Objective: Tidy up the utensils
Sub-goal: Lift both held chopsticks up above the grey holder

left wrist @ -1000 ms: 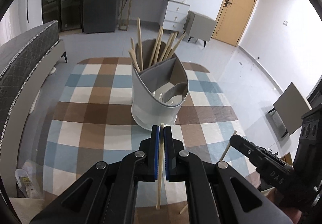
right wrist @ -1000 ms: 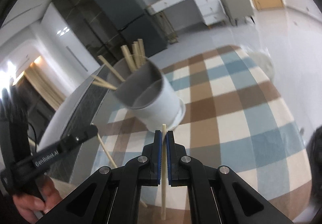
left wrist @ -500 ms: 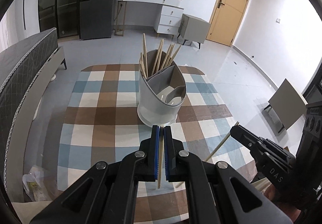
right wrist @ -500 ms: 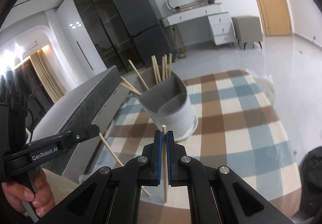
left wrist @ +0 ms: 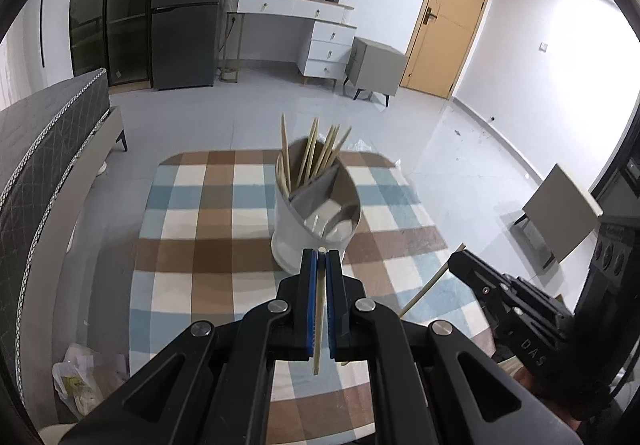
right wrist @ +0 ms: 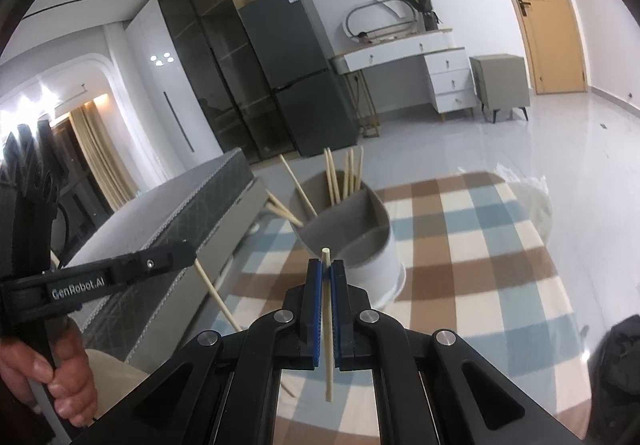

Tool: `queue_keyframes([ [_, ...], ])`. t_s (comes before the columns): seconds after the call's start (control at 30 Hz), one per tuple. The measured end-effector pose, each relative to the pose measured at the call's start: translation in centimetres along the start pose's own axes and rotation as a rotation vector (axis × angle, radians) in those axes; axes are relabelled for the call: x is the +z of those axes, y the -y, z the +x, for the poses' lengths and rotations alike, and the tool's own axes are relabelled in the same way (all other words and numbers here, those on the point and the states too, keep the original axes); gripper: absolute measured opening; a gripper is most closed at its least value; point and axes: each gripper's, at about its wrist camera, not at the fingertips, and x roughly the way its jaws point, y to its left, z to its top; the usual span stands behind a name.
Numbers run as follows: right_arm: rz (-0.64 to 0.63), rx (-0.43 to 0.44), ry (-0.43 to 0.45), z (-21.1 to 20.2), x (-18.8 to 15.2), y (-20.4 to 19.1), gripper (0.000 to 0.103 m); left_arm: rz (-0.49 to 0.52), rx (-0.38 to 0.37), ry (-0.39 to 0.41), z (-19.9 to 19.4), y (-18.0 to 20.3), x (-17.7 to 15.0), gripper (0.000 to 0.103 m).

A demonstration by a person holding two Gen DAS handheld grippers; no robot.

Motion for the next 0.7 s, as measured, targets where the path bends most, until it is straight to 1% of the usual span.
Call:
queue_keyframes([
  [0.17,0.017,0.016,0.033,0.2,3.3,0.2,0.003,-0.009,-0.01,0.034,-1.0,-0.1,3.2,0.0],
  [0.3,0.004,0.02,0.063,0.5,6.6,0.1,0.003,-0.005,-0.008,0.087,-1.5,-0.1,6.3,0.0],
  [0.53,-0.028,0.034,0.12,2.1,12.9,-0.5,0.003,-0.013,-0.022,0.135,-1.0,-0.5,11.1,0.0],
  [0.6,-0.034,0.04,0.13,2.7,14.2,-0.6,0.003,-0.008,-0.033,0.153,-0.7,-0.6,12.6,0.0],
  [0.7,-0.045,0.039,0.144,4.0,15.9,-0.7,0.003,-0.007,-0.035,0.164,-0.2,-1.1,13.7,0.0],
])
